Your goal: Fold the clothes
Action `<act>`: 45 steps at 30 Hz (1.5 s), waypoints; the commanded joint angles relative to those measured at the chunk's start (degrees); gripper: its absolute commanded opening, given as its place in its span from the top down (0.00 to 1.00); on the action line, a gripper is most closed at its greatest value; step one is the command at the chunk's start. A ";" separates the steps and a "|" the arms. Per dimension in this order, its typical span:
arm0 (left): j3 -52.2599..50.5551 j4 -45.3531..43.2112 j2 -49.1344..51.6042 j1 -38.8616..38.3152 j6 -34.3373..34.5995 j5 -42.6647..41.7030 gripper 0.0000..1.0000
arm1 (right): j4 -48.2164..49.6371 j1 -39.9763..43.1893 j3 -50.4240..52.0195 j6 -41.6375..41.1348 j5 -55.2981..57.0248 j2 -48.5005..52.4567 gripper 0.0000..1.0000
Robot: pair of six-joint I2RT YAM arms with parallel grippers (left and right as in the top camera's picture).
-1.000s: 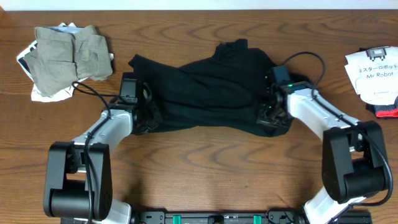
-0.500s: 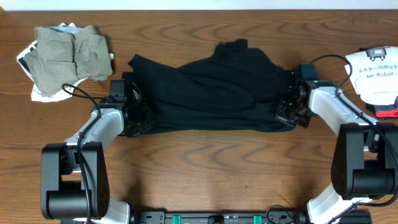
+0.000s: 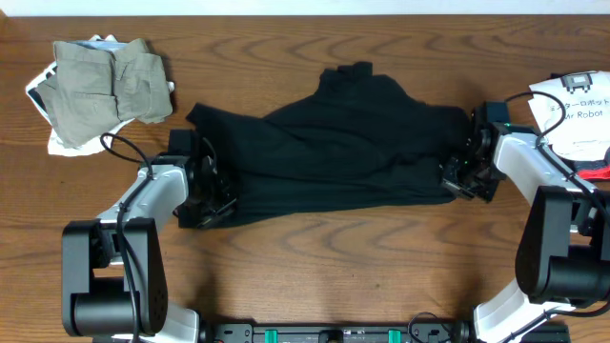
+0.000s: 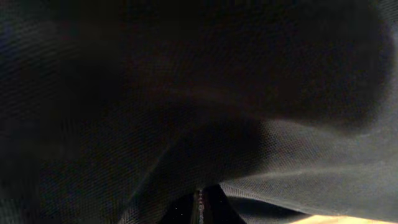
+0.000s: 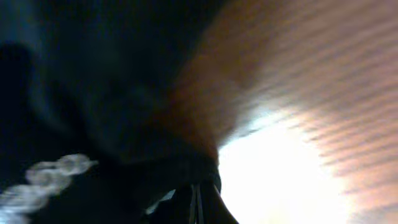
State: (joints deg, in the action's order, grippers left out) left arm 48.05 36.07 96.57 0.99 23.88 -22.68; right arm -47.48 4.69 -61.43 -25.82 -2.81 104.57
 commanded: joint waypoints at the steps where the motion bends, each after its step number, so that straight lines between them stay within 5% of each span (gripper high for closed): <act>1: -2.82 3.28 0.02 0.52 -0.96 2.08 0.94 | -0.87 1.27 0.42 0.83 4.17 -1.20 0.99; 11: -2.82 2.58 -17.35 0.55 -1.68 2.43 0.93 | -1.64 1.25 0.35 1.55 2.03 -14.51 0.99; 20: -2.82 0.57 -25.20 0.55 -2.21 6.64 0.75 | 0.94 -0.44 0.35 7.45 -17.33 -22.03 0.87; 22: -2.82 1.18 -24.57 0.55 -2.21 6.62 0.67 | 0.96 -2.32 0.37 7.41 -17.79 -21.27 0.83; 25: -2.82 1.25 -23.23 0.55 -2.19 6.64 0.28 | 1.22 -5.79 0.37 5.66 -17.62 -19.37 0.71; 26: -2.82 1.25 -22.91 0.55 -2.16 6.64 0.27 | 1.44 -6.84 0.37 4.48 -17.62 -18.67 0.70; 36: -2.82 1.62 -19.69 0.55 -0.72 6.62 0.25 | 9.70 -17.44 0.37 -3.37 -19.06 -9.18 0.76; 42: -2.82 1.60 -19.47 0.55 -0.72 6.64 0.25 | 13.44 -18.03 0.37 -7.72 -19.06 -3.78 0.88; 45: -2.82 1.57 -19.47 0.55 -0.72 6.64 0.25 | 14.80 -17.99 0.37 -7.91 -18.56 -1.90 0.85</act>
State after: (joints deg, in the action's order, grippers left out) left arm 45.01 37.45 76.73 1.15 22.68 -16.49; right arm -33.26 -12.99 -61.06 -31.57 -21.41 101.16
